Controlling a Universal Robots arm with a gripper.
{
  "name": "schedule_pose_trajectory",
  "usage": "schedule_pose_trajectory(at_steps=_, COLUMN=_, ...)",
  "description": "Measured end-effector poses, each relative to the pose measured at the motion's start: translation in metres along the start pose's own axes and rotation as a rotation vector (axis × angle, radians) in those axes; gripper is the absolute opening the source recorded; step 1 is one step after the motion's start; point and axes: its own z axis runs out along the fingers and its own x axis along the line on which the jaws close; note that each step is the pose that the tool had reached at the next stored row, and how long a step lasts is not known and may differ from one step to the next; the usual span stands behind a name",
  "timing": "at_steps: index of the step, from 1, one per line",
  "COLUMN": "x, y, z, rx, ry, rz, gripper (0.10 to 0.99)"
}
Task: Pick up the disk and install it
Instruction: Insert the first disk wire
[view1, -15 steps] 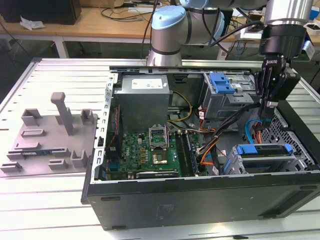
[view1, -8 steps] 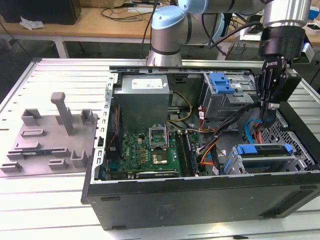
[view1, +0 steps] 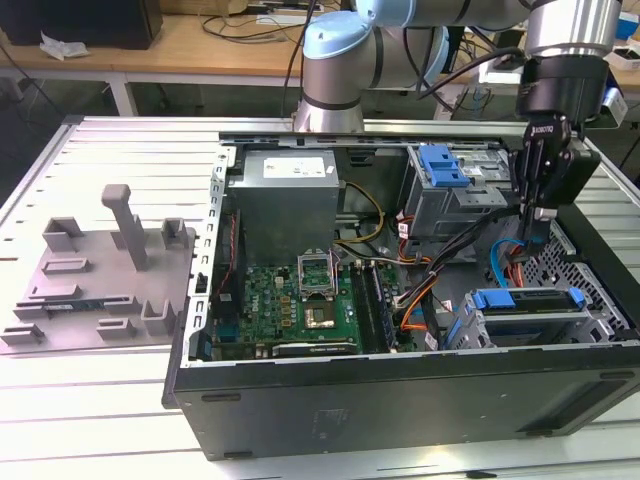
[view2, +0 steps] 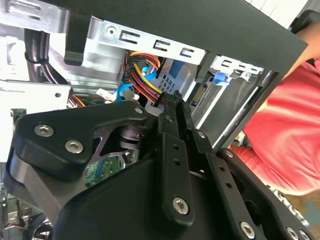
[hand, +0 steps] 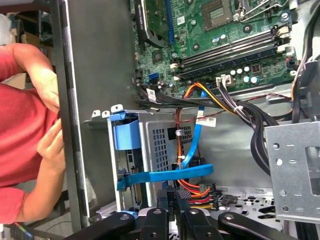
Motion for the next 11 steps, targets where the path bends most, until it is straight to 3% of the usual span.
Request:
schedule_pose_trajectory(at_steps=2, x=0.0005, y=-0.0001, z=0.0005, rx=0.000, ry=-0.0058, rz=0.000, gripper=0.200)
schedule_pose_trajectory(at_steps=11, x=0.0009, y=-0.0001, z=0.0007, rx=0.000, ry=-0.0057, rz=0.000, gripper=0.165)
